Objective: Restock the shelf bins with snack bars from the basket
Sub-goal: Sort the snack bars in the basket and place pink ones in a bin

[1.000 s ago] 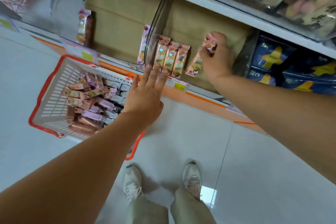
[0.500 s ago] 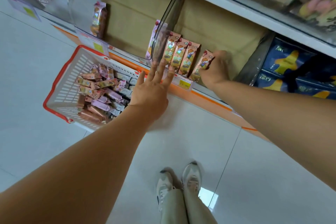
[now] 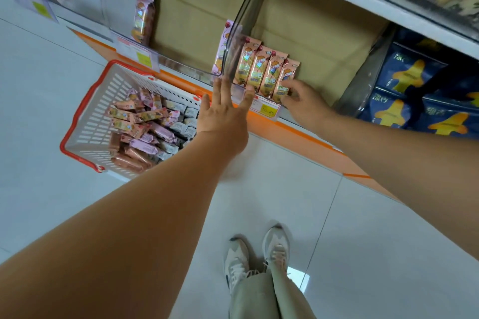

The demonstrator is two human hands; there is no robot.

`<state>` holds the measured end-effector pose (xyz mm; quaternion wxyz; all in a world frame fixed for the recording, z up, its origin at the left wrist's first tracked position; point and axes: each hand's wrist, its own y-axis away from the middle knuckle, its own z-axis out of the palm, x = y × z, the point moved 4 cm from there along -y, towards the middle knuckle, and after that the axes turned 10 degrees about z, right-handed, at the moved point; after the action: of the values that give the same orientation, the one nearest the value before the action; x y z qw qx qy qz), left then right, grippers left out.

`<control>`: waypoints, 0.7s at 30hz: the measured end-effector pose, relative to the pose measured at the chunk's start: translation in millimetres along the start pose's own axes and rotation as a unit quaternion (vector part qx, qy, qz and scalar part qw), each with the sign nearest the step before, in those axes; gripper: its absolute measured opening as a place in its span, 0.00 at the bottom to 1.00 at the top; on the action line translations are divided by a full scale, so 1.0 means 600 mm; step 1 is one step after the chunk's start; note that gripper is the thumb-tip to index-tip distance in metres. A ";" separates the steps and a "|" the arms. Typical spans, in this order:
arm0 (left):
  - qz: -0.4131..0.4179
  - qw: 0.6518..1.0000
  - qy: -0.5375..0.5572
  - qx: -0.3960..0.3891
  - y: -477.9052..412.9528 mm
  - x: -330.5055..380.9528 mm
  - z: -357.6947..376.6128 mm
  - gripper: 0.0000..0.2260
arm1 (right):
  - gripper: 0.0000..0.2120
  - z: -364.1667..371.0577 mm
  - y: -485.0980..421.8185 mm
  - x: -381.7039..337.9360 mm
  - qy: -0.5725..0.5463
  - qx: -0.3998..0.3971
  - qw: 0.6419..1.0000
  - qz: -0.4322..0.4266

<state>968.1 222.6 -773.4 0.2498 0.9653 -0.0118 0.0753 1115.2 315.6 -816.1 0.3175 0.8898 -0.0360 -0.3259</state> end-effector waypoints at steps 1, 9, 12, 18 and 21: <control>0.000 1.000 0.001 -0.009 0.000 0.000 -0.001 0.37 | 0.19 -0.001 0.002 -0.002 -0.001 0.023 1.000 -0.012; 0.016 1.000 0.001 -0.019 -0.005 -0.009 0.001 0.36 | 0.11 0.004 0.063 -0.065 0.014 0.189 0.956 -0.225; 0.014 1.000 0.009 -0.011 -0.003 -0.008 0.003 0.35 | 0.09 0.021 0.066 -0.081 0.009 0.190 0.954 -0.233; 0.006 0.964 0.129 0.233 0.037 -0.048 -0.002 0.27 | 0.10 0.067 0.072 -0.136 0.104 0.080 0.935 -0.330; -0.095 0.969 0.160 0.161 0.063 -0.097 0.029 0.22 | 0.16 0.100 0.084 -0.163 0.151 0.014 0.903 -0.401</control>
<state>910.6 180.1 -778.7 0.0955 0.9648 0.1329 0.2058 1009.8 269.6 -767.0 0.1487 0.8719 0.3677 -0.2872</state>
